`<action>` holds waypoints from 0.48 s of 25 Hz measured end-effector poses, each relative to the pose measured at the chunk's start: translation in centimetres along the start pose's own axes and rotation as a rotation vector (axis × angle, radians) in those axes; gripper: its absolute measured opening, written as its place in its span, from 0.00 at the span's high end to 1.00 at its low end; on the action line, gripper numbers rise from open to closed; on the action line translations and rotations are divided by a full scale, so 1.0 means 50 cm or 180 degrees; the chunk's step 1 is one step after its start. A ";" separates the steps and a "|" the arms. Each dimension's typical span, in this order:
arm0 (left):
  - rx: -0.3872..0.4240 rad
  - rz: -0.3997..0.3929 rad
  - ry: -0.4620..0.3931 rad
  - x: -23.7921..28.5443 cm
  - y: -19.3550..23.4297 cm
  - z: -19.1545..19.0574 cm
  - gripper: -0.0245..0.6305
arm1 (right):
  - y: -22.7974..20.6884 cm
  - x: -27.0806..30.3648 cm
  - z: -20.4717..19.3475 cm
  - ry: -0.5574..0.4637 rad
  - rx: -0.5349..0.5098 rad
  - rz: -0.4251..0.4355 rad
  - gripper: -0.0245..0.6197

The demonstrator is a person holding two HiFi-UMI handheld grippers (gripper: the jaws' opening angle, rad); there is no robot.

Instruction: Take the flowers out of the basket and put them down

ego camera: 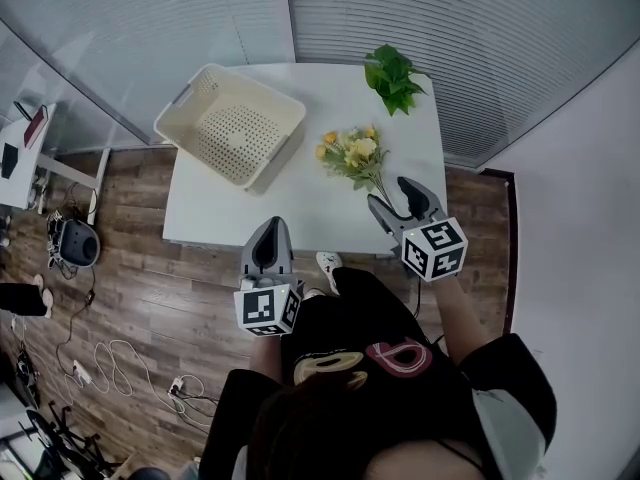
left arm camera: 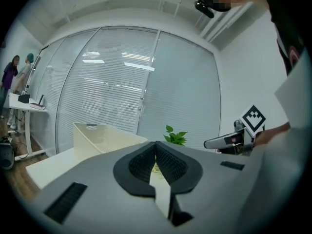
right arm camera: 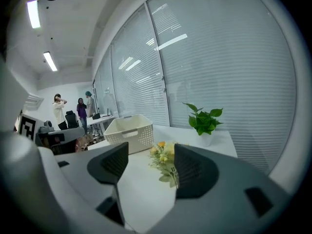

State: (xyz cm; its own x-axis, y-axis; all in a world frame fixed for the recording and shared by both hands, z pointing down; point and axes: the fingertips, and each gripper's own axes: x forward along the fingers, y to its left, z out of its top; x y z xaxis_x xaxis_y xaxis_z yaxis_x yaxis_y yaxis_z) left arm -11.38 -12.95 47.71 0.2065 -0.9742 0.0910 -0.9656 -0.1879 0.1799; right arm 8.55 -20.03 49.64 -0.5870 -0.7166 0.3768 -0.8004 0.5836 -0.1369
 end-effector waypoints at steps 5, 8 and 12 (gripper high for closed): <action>-0.0001 0.0010 -0.0036 0.000 -0.006 0.006 0.94 | -0.008 -0.014 0.015 -0.0187 0.0041 -0.0127 0.72; 0.0031 0.0008 -0.0046 -0.002 -0.010 0.008 0.94 | -0.007 -0.018 0.019 -0.0268 0.0032 -0.0153 0.77; 0.0019 0.0010 -0.0043 -0.004 -0.012 0.006 0.94 | -0.010 -0.026 0.021 -0.0347 0.0009 -0.0229 0.86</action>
State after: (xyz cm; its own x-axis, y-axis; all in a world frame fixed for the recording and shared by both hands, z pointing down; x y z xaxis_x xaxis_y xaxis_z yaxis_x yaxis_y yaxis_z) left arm -10.88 -12.68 47.27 0.2013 -0.9764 0.0781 -0.9672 -0.1855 0.1736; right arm 9.60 -19.79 48.26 -0.5377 -0.7939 0.2838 -0.8411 0.5283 -0.1158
